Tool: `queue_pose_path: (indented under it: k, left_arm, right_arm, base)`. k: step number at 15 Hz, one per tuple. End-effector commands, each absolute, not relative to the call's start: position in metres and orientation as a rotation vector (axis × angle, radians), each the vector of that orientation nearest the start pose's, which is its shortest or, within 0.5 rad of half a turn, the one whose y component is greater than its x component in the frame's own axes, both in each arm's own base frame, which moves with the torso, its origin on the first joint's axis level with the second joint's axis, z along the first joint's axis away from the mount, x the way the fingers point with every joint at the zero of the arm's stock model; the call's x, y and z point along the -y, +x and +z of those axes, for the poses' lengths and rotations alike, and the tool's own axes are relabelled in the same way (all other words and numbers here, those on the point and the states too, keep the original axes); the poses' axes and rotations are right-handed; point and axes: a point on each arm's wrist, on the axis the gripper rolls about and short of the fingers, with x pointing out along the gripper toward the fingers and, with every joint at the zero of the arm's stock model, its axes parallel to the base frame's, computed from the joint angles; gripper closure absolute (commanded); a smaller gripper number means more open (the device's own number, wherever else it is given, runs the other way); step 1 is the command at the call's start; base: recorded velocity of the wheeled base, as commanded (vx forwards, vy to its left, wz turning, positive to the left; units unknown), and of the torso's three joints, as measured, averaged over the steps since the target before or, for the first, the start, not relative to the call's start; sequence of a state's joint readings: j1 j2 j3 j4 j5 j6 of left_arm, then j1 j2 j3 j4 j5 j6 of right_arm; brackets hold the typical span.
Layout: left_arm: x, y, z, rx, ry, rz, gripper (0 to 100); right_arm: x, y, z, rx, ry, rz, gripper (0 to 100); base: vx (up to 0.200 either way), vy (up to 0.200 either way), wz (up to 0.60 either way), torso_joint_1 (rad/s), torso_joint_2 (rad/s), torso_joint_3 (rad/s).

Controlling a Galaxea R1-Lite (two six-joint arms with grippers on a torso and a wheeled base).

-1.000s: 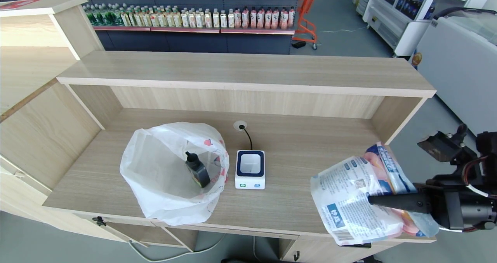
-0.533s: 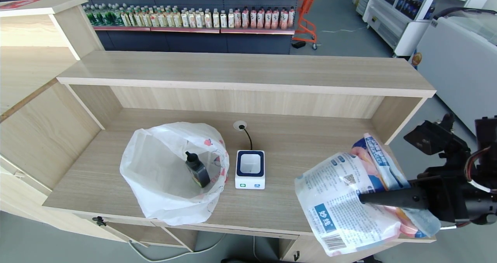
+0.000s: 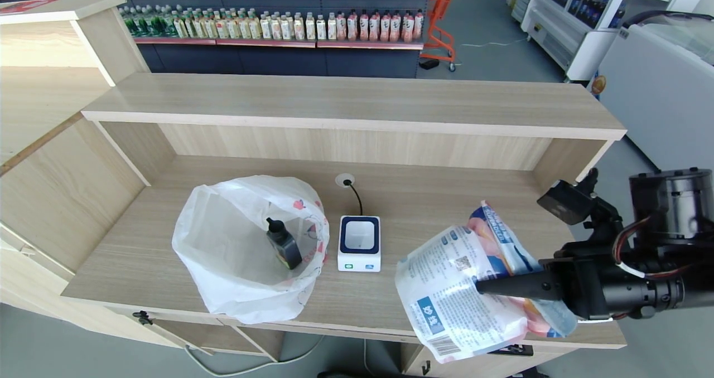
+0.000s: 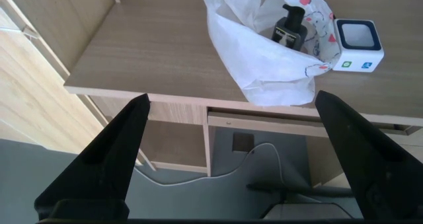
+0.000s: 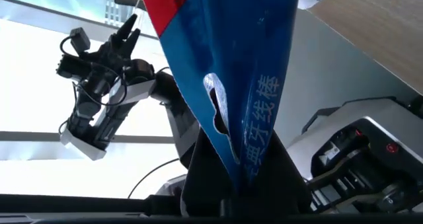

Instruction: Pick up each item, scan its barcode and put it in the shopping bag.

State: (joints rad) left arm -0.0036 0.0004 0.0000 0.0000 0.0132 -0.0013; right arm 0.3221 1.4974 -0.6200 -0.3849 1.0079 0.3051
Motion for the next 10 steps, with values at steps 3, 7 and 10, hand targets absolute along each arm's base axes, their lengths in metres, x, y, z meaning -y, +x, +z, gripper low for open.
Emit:
queue_pose_path:
  k: [3,7,10]
  left_arm:
    - [0.000,-0.023,0.075,0.000,-0.002,0.011,0]
    - [0.000,-0.023,0.075,0.000,-0.002,0.011,0]
    - [0.000,-0.023,0.075,0.000,-0.002,0.011,0]
  right_arm:
    - [-0.104,0.213,0.162,-0.741,0.425,1.258,100]
    - [-0.117,0.224,0.153,-0.721,0.390,1.210,100]
    - [-0.121,0.227,0.151,-0.724,0.382,1.192,100]
  base:
    - [0.000,0.000,0.00,0.000,0.00,0.000]
    - [0.000,0.000,0.00,0.000,0.00,0.000]
    - [0.000,0.000,0.00,0.000,0.00,0.000]
